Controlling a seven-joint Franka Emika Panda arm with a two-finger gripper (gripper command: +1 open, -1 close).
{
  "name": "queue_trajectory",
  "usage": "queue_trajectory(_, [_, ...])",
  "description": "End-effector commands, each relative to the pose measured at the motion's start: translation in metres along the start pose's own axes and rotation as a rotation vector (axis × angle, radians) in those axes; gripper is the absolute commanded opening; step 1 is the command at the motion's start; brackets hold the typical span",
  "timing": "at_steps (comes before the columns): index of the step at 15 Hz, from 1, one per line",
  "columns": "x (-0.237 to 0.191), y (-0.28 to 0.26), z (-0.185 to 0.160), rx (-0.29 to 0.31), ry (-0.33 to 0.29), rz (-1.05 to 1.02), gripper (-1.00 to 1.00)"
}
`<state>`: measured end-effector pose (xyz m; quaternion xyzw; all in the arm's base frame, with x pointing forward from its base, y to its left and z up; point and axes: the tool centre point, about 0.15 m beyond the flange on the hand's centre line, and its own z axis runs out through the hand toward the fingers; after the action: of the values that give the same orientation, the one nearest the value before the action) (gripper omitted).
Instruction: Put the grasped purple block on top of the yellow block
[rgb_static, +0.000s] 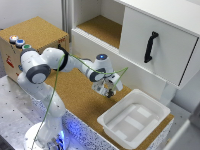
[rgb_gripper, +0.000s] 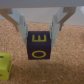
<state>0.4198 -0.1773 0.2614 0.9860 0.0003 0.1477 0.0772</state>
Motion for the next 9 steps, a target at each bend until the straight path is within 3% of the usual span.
queue_trajectory(1, [0.010,-0.017,-0.007,0.113,-0.046,-0.010,-1.00])
queue_trajectory(5, [-0.003,-0.039,-0.004,0.136,-0.080,0.017,-1.00])
queue_trajectory(9, [-0.009,-0.050,-0.016,0.175,-0.061,0.015,-1.00])
